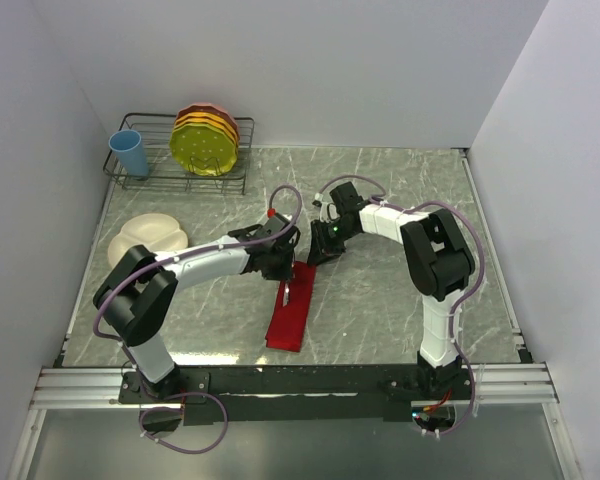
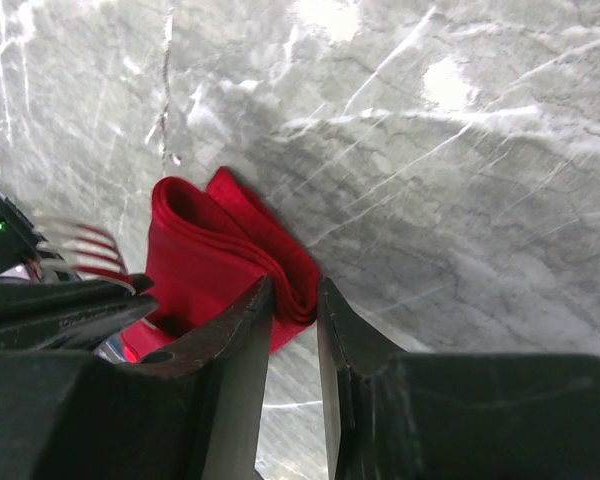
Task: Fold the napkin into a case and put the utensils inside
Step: Insert the fork into the folded napkin.
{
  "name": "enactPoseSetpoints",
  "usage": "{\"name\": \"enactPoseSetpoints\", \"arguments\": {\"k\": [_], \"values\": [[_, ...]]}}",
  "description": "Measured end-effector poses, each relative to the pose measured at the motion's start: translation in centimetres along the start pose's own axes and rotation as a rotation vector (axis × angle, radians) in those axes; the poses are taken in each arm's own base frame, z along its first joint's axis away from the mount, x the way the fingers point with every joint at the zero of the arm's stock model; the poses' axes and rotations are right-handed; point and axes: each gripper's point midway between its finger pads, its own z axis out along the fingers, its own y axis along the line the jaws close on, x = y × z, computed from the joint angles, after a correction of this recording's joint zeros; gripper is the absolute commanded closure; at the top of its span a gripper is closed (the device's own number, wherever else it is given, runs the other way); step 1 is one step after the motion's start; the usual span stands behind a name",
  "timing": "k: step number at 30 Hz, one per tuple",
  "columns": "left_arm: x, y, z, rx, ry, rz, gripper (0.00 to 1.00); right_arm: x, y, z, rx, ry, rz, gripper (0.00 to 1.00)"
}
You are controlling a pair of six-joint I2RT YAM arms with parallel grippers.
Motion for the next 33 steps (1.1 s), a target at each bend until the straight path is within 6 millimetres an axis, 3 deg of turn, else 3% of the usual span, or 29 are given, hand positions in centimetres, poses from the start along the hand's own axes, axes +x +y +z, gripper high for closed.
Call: {"name": "enactPoseSetpoints", "arguments": {"k": [16, 33], "values": [[1.5, -0.6, -0.1, 0.000, 0.030, 0.032, 0.99, 0.1, -0.4, 0.5, 0.007, 0.006, 0.022, 0.73], [2.2, 0.0, 0.1, -0.008, 0.046, 0.051, 0.98, -0.1, -0.2, 0.7, 0.008, -0.004, 0.014, 0.73]]}}
